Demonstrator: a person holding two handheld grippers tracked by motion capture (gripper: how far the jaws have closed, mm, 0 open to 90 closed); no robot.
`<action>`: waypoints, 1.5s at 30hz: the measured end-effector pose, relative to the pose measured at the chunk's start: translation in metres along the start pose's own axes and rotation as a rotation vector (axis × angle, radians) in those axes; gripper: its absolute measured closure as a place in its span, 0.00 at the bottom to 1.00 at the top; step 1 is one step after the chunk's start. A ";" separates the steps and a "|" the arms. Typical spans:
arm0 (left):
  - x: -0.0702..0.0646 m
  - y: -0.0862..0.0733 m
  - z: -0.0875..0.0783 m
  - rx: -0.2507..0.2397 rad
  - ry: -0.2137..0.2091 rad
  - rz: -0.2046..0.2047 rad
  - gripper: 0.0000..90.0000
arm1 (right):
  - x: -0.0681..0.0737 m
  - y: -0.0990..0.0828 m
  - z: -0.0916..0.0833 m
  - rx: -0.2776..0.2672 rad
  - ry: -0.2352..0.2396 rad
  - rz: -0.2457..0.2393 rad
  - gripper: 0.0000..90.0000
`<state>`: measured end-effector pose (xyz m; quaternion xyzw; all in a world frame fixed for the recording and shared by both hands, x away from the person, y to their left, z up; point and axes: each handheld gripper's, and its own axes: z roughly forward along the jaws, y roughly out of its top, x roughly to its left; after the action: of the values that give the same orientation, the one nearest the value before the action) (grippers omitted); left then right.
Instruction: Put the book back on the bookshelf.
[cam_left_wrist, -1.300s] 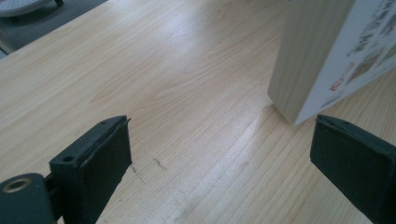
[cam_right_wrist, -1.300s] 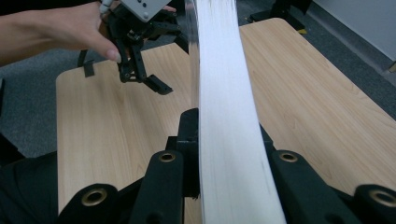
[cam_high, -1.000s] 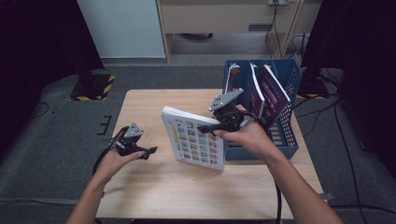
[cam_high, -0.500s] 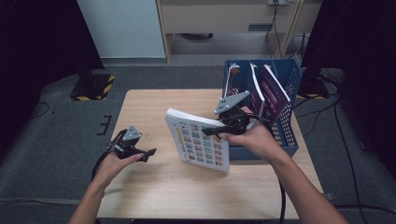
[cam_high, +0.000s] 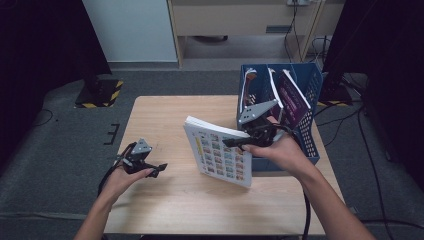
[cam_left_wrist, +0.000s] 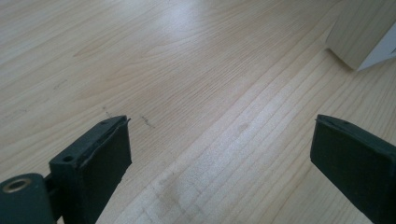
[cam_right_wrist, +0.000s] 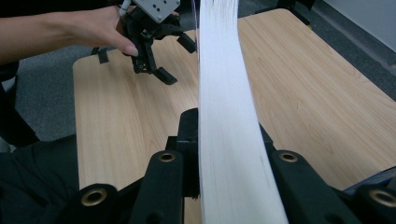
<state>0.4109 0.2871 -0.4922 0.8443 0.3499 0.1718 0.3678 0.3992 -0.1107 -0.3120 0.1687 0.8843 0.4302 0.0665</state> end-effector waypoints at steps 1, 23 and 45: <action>0.000 -0.001 0.000 0.003 0.001 -0.003 0.05 | 0.001 -0.001 -0.002 0.001 -0.002 -0.001 0.82; 0.001 -0.009 0.004 0.040 0.008 -0.002 0.05 | 0.010 -0.019 -0.036 -0.027 -0.022 0.033 0.82; 0.003 -0.014 0.004 0.047 0.018 -0.019 0.06 | 0.004 -0.047 -0.095 -0.045 -0.042 0.042 0.82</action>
<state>0.4091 0.2937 -0.5052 0.8478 0.3650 0.1677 0.3462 0.3597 -0.2062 -0.2898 0.1947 0.8691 0.4476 0.0800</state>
